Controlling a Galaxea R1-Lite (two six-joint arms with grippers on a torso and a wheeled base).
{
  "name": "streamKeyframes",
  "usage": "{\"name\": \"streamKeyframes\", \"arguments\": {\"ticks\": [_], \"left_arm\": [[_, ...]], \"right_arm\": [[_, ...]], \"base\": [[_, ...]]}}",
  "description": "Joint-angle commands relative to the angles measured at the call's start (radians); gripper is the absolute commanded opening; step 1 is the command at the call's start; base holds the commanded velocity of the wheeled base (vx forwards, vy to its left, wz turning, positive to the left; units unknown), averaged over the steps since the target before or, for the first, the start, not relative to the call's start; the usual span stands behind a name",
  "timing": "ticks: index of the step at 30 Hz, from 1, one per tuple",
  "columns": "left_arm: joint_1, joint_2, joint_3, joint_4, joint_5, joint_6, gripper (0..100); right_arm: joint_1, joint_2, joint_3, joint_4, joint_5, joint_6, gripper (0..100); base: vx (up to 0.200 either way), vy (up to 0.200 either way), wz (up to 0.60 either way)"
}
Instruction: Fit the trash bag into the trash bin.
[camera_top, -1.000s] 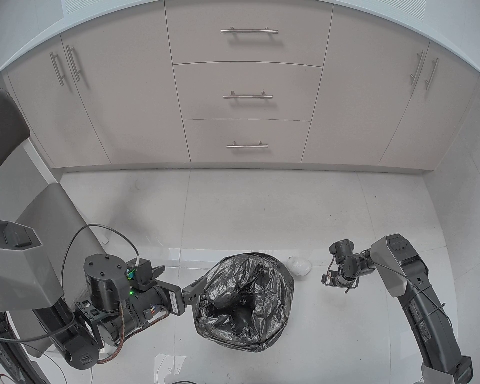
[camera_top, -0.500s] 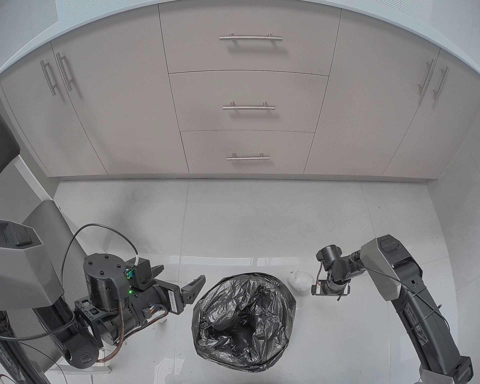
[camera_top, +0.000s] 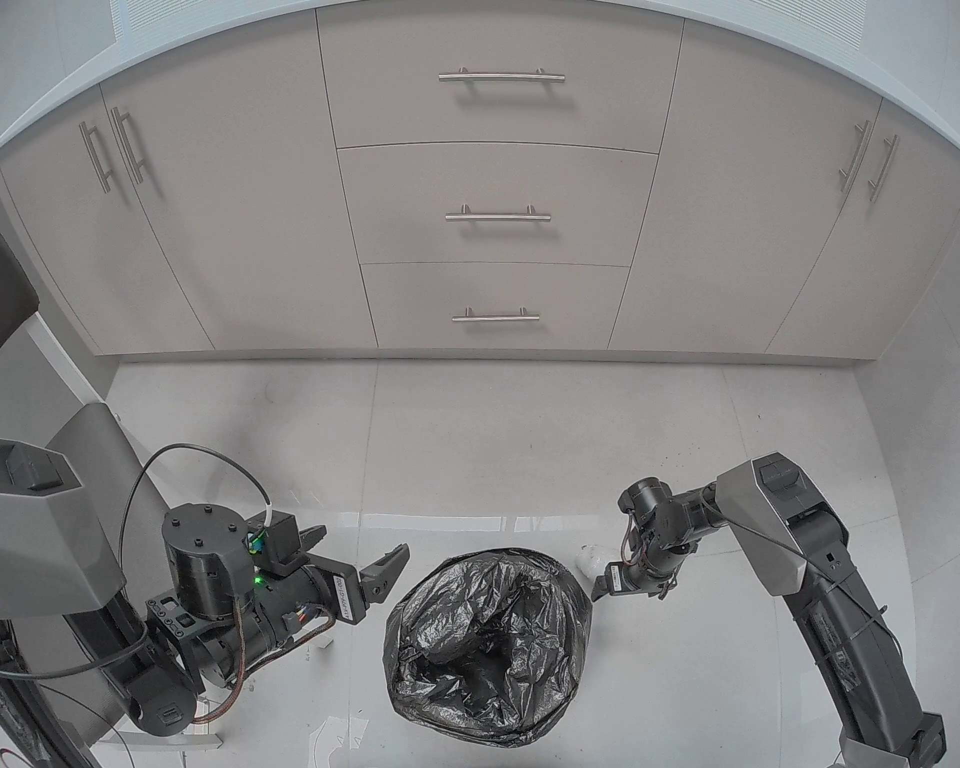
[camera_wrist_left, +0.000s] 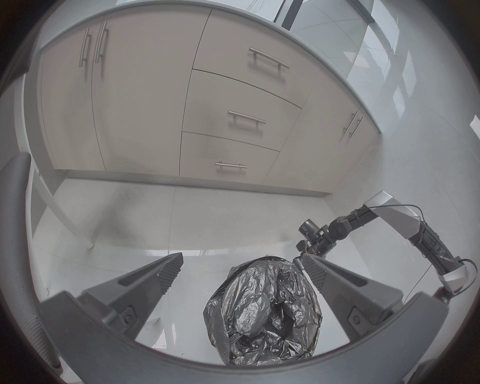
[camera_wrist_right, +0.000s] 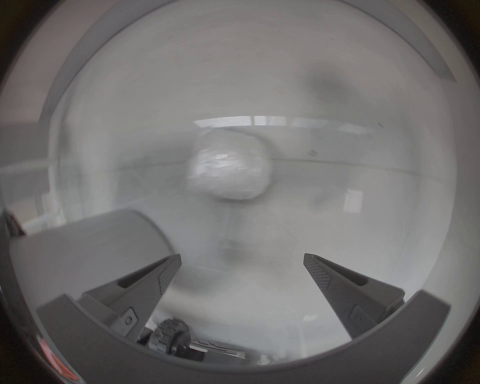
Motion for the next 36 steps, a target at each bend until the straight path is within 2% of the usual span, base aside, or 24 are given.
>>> {"name": "streamKeyframes", "arguments": {"ticks": [1, 2, 3, 5, 8, 10, 12, 17, 22, 29, 36], "left_arm": [[-0.002, 0.000, 0.013, -0.046, 0.000, -0.001, 100], [-0.002, 0.000, 0.015, -0.046, 0.000, -0.001, 100], [-0.002, 0.000, 0.016, -0.048, 0.000, -0.001, 100], [-0.002, 0.002, 0.016, -0.048, -0.002, -0.001, 100], [-0.002, 0.006, 0.015, -0.048, -0.002, -0.002, 100], [-0.002, 0.008, 0.015, -0.048, -0.004, -0.002, 100], [-0.002, 0.006, 0.015, -0.048, -0.004, -0.002, 100], [-0.002, 0.006, 0.015, -0.048, -0.004, -0.002, 100], [-0.002, 0.005, 0.015, -0.048, -0.004, -0.002, 100], [-0.003, 0.009, 0.015, -0.048, -0.004, -0.002, 100], [-0.003, 0.019, 0.013, -0.048, -0.004, -0.002, 100]], "right_arm": [[0.009, 0.018, 0.000, -0.004, 0.046, -0.196, 100], [0.011, 0.019, 0.000, -0.004, 0.046, -0.204, 100], [0.014, 0.029, 0.000, -0.013, 0.045, -0.290, 100], [0.015, 0.041, 0.000, -0.042, 0.043, -0.376, 100], [0.026, 0.049, 0.000, -0.067, 0.042, -0.431, 100], [0.035, 0.050, 0.000, -0.076, 0.040, -0.521, 100], [0.038, 0.052, 0.000, -0.090, 0.033, -0.567, 100], [0.061, 0.061, 0.000, -0.205, -0.038, -0.615, 100], [0.063, 0.062, 0.000, -0.222, -0.102, -0.650, 100], [0.061, 0.065, 0.000, -0.303, -0.135, -0.673, 100], [0.052, 0.047, 0.000, -0.303, -0.158, -0.673, 100]], "base": [[0.000, 0.000, 0.00], [0.000, 0.000, 0.00], [0.000, 0.000, 0.00], [0.000, 0.000, 0.00], [0.000, 0.000, 0.00], [0.000, 0.000, 0.00], [0.000, 0.000, 0.00], [0.000, 0.000, 0.00], [0.000, 0.000, 0.00], [0.000, 0.000, 0.00], [0.000, 0.000, 0.00]]}}
